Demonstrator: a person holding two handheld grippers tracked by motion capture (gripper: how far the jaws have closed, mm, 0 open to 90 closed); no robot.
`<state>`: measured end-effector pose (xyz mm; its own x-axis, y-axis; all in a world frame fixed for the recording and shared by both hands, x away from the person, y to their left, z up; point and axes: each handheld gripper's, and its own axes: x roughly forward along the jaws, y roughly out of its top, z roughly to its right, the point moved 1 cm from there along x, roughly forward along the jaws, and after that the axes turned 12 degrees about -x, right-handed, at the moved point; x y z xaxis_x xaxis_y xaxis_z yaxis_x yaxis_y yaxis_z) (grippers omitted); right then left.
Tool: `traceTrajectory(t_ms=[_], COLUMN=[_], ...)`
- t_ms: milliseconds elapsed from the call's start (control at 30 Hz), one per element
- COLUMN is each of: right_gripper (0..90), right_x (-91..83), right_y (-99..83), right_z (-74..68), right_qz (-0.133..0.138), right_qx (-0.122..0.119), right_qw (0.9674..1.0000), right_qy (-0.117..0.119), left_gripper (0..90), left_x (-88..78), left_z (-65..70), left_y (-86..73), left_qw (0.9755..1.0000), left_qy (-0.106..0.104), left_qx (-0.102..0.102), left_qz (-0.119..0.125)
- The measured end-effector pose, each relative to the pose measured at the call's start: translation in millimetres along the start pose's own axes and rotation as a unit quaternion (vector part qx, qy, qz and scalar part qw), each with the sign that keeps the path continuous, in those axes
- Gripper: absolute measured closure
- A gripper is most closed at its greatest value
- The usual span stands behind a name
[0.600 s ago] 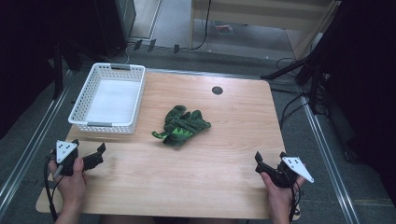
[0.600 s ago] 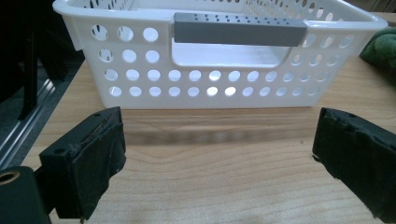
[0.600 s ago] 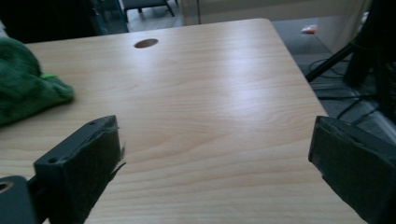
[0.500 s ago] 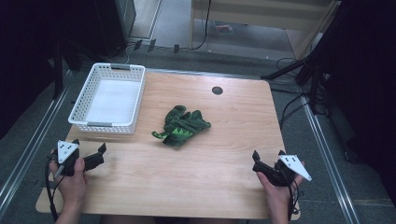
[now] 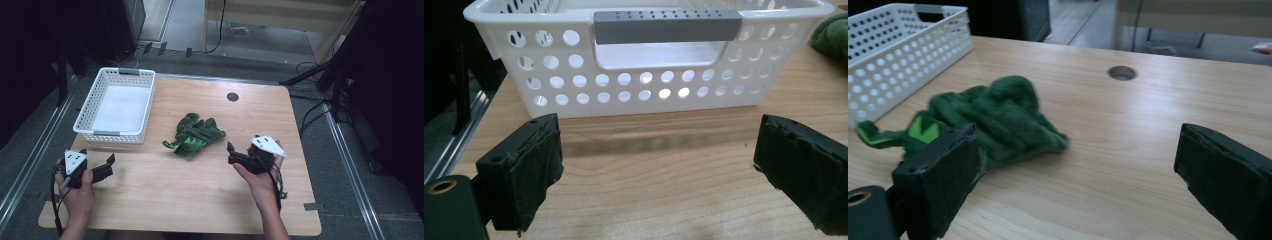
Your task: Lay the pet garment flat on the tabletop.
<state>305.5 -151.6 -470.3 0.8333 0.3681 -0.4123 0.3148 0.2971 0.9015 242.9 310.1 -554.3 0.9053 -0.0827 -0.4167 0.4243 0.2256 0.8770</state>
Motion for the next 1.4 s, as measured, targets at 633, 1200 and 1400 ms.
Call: traceTrajectory(t_ms=[633, 1200, 1400], right_gripper=[0.0, 72.1, 36.1], right_x=[127.6, 42.7, 20.4], right_y=[7.3, 18.4, -28.6], right_z=[-76.8, -76.8, -68.1], right_qz=[-0.128, 0.044, -0.029], right_qx=[-0.031, -0.003, -0.004], right_qw=[0.9873, 0.9841, 0.9838], right_qy=[0.089, 0.172, 0.177], left_gripper=[6.0, 6.0, 6.0], left_x=[-0.7, -7.3, -0.5], left_z=[1.8, 111.1, 142.3], left_y=[-0.4, 32.7, 10.9], left_qw=[0.9999, 0.9930, 0.9843], left_qy=[0.012, -0.102, -0.164], left_qx=[0.006, 0.036, 0.065], left_qz=[0.003, 0.047, 0.000])
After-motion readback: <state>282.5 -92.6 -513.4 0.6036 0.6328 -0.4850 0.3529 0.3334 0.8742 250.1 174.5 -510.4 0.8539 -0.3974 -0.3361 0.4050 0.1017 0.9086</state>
